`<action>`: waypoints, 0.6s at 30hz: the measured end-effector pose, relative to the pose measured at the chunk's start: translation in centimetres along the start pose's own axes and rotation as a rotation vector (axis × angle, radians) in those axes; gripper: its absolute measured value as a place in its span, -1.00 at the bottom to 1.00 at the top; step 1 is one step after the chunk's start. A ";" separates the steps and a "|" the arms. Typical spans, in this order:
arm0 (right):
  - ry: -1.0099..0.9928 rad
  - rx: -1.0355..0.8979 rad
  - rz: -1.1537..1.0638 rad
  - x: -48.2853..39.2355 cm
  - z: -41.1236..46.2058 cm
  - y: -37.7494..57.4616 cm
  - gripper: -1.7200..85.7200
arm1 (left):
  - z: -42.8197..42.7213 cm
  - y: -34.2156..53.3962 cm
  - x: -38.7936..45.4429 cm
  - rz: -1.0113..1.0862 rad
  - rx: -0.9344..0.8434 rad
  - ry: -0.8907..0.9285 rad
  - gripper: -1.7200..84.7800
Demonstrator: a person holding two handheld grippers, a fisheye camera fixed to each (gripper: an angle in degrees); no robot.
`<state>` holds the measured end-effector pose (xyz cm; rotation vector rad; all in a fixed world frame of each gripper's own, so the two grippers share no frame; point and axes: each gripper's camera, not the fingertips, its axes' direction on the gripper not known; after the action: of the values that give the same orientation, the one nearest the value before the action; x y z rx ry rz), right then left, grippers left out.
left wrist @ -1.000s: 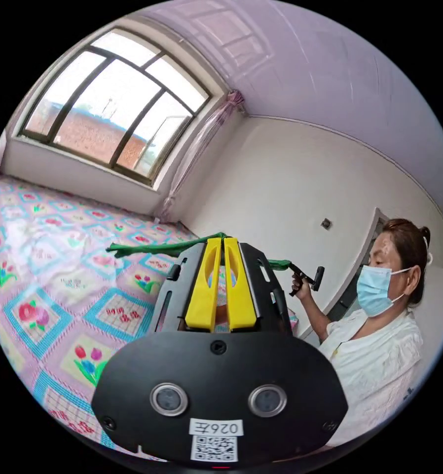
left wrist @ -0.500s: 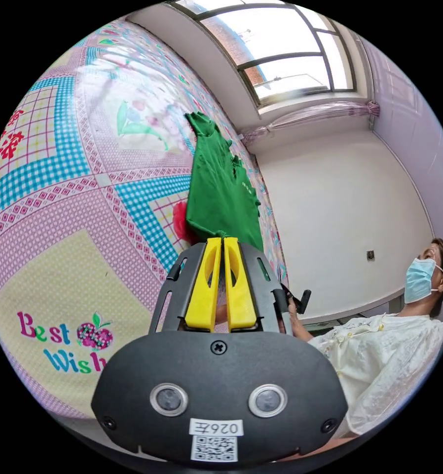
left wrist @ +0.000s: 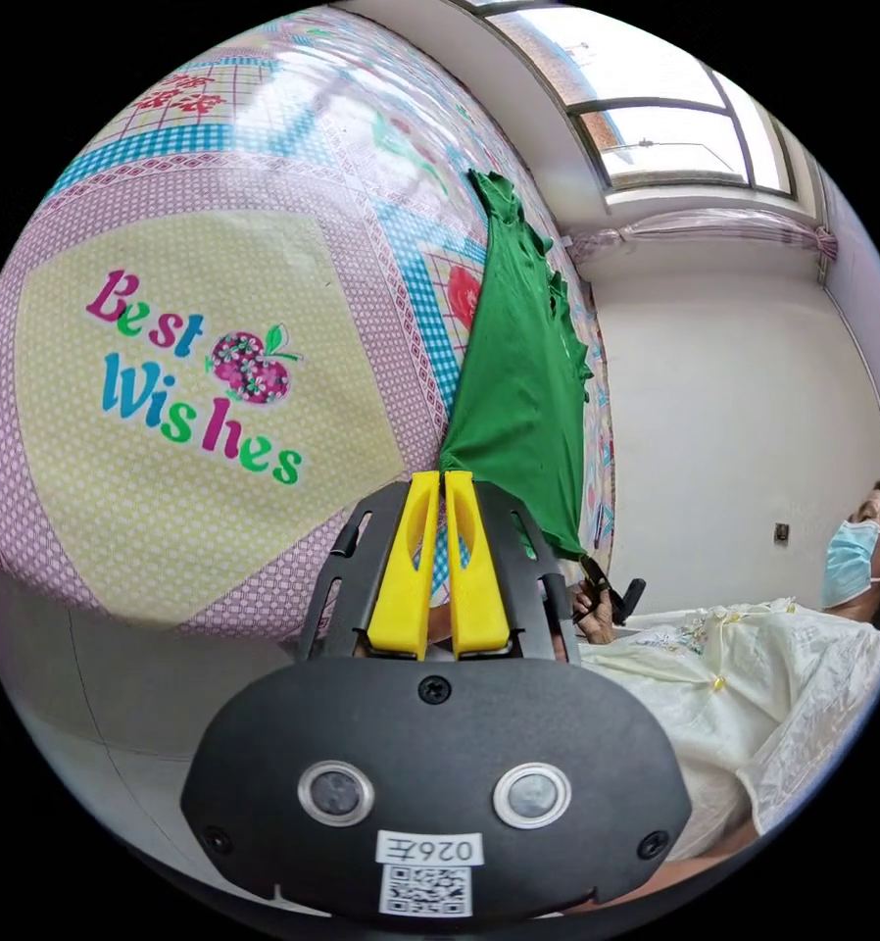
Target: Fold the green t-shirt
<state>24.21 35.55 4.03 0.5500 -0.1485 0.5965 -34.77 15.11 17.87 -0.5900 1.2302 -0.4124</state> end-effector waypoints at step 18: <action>-0.038 0.088 -0.148 2.5 -8.7 5.7 -0.95 | -3.0 2.7 0.9 0.066 0.214 0.043 -0.98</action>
<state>22.81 45.38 -0.05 0.6520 -0.1168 0.4503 -37.39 16.06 14.86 -0.3582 1.2245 -0.4956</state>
